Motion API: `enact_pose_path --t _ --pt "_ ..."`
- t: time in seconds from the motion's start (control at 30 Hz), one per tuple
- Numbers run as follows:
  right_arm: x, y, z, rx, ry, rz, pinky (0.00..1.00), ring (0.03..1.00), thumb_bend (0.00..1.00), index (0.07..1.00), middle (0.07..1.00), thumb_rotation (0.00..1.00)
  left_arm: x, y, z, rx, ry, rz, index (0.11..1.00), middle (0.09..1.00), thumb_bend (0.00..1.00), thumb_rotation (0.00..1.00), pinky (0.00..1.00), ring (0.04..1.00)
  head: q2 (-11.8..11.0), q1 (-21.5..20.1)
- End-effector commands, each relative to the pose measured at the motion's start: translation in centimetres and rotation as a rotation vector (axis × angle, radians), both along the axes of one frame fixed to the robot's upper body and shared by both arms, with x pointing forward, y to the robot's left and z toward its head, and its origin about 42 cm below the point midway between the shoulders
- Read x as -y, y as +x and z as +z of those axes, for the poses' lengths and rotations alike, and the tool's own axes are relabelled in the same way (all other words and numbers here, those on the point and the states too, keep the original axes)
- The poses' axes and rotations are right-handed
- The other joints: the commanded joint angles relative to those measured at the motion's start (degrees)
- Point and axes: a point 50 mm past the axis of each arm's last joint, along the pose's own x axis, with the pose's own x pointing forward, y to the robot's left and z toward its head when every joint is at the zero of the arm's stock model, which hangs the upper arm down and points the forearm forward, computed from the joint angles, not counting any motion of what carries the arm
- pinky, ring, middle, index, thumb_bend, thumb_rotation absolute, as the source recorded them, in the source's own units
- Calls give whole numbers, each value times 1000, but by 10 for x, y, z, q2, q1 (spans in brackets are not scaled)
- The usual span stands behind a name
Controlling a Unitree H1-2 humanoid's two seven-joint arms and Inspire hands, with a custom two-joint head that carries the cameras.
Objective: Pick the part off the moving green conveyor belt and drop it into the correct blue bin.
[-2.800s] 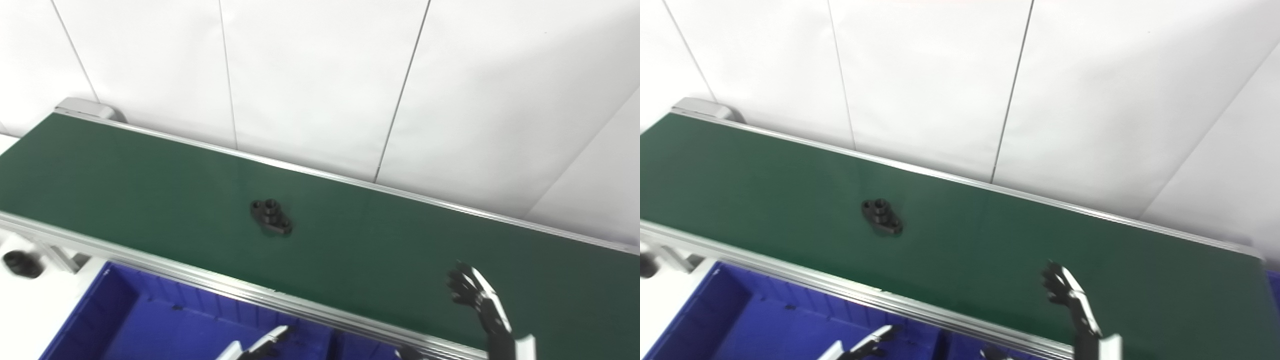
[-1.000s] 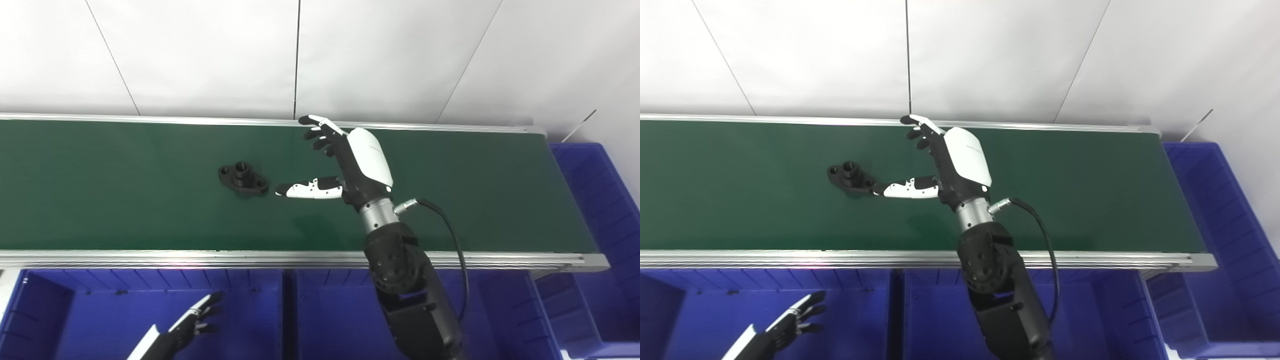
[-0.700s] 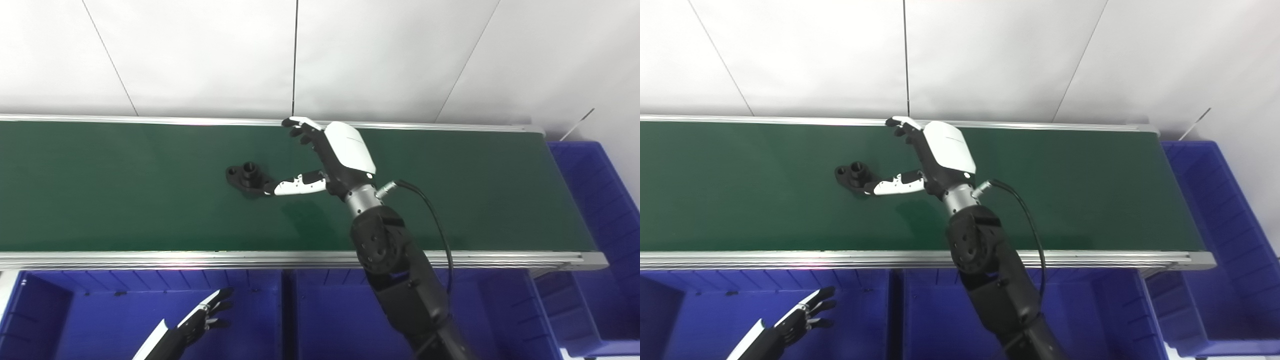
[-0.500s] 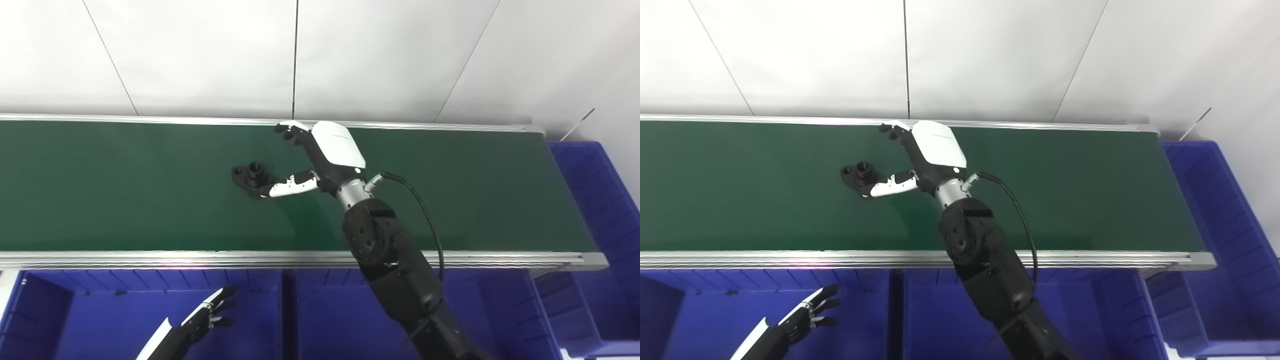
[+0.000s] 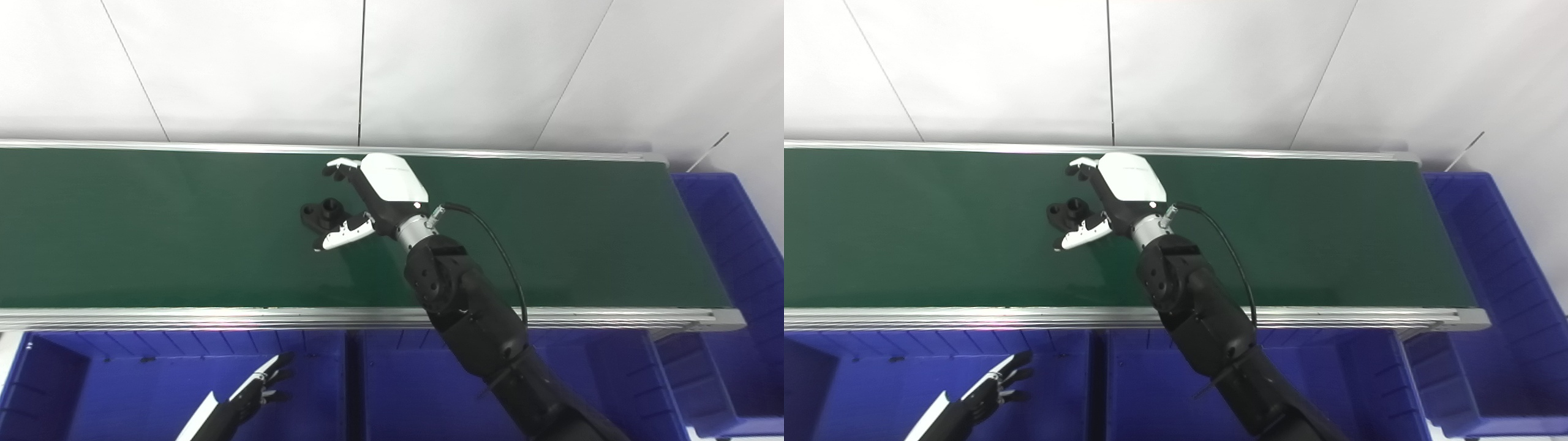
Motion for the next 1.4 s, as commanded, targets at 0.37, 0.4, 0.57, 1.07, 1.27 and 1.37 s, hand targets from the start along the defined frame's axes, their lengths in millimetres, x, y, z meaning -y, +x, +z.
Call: enact_pose_path --t 0.37,0.4,0.57,1.07,1.27,1.37 --pt "17 7 -15 0 -73 -13 627 702 790 739 721 173 6 -3 11 74 -3 -2 907 905 928 560 824 872 8 7" --pt "19 7 -17 -9 -78 -21 618 697 783 737 721 132 6 -3 11 75 -3 -2 907 905 928 563 826 873 8 7" --pt "28 4 -24 -40 -97 -47 472 574 723 749 657 10 8 -4 12 79 -8 10 903 903 928 559 826 873 15 6" --pt "31 -11 -36 27 -150 -21 272 366 520 526 437 0 9 0 16 101 -20 30 902 894 926 553 808 855 26 -1" --pt "27 -16 -46 50 -161 -47 250 371 510 524 500 0 7 0 17 108 -14 31 904 892 929 565 810 857 29 0" --pt "27 -19 -48 56 -164 -54 234 383 514 497 512 0 8 0 18 111 -13 35 902 891 932 569 808 855 30 0"
